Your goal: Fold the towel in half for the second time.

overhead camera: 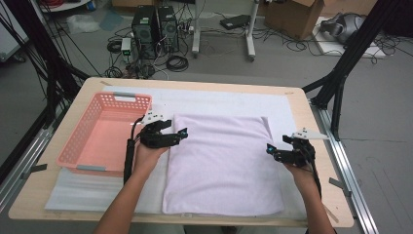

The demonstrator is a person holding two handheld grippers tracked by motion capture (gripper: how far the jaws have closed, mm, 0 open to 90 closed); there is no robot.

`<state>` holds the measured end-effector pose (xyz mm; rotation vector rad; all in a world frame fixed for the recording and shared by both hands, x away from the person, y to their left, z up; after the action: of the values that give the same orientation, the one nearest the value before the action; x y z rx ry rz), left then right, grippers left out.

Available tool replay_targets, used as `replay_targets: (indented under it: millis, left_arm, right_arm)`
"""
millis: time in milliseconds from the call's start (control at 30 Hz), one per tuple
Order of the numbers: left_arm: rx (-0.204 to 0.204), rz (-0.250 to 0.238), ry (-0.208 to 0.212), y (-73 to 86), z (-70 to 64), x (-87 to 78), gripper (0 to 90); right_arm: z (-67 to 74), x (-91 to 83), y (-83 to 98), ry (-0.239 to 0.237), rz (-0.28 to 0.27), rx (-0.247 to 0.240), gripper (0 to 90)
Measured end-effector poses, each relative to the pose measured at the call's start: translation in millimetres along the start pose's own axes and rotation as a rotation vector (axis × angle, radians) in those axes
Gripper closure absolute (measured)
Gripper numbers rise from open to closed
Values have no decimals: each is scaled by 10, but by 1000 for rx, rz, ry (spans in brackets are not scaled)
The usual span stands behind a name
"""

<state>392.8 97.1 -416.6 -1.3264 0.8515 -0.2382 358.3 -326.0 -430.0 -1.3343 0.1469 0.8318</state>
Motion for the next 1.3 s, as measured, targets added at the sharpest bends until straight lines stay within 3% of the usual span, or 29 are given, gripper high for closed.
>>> replay_targets:
  millis: [67, 233, 333, 400, 467, 533, 667, 767, 833, 900, 933, 1000, 1067, 1100, 1133, 1200, 1300]
  left_arm:
    - [-17, 33, -10, 17, 55, 95, 250]
    - [-3, 94, -32, 50, 154, 303, 309]
    - [-11, 115, -80, 83, 232, 386, 320]
    - [7, 157, -113, 148, 277, 441, 342]
    - [8, 191, -115, 209, 296, 491, 346]
    - [3, 204, -111, 241, 299, 531, 358]
    - [-11, 237, -130, 310, 334, 585, 377]
    - [16, 241, -141, 313, 322, 595, 396]
    - [47, 252, -151, 314, 311, 592, 431]
    - [44, 256, -168, 309, 300, 597, 460]
    - [37, 257, -173, 306, 296, 598, 482]
    - [41, 249, -151, 306, 284, 587, 585]
    - [31, 233, -91, 307, 243, 591, 780]
    - [37, 237, -104, 300, 224, 598, 838]
    - [19, 241, -107, 294, 227, 597, 846]
    - [-57, 232, -109, 283, 259, 579, 853]
    - [-87, 177, -139, 208, 271, 533, 856]
  right_arm:
    - [-63, 87, -86, 17, 26, 21, 199]
    - [-223, 277, -221, 65, 58, 78, 203]
    - [-272, 381, -261, 79, 80, 84, 232]
    - [-304, 447, -264, 87, 88, 100, 243]
    - [-310, 507, -257, 83, 87, 121, 292]
    - [-290, 569, -246, 83, 86, 122, 342]
    - [-310, 681, -217, 155, 118, 91, 398]
    - [-336, 729, -221, 172, 109, 96, 470]
    - [-328, 780, -197, 163, 137, 82, 528]
    - [-316, 798, -195, 168, 128, 80, 584]
    - [-312, 801, -195, 158, 129, 83, 652]
    - [-300, 801, -194, 115, 138, 101, 829]
    - [-267, 805, -191, 115, 142, 99, 846]
    - [-260, 802, -192, 120, 143, 96, 850]
    - [-265, 797, -192, 117, 145, 100, 853]
    - [-274, 782, -198, 119, 140, 104, 860]
    - [-267, 732, -243, 136, 92, 88, 864]
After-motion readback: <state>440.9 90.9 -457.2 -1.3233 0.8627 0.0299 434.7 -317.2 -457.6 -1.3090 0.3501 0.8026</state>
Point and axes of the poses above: each handheld gripper's, and its own axes: x roughly forward along the jaws, y roughly out of its underside, z roughly to its left, the point moved 3 cm from there along x, roughly forward along the jaws, and after that the axes turned 14 degrees about x, right-handed, at the moved point
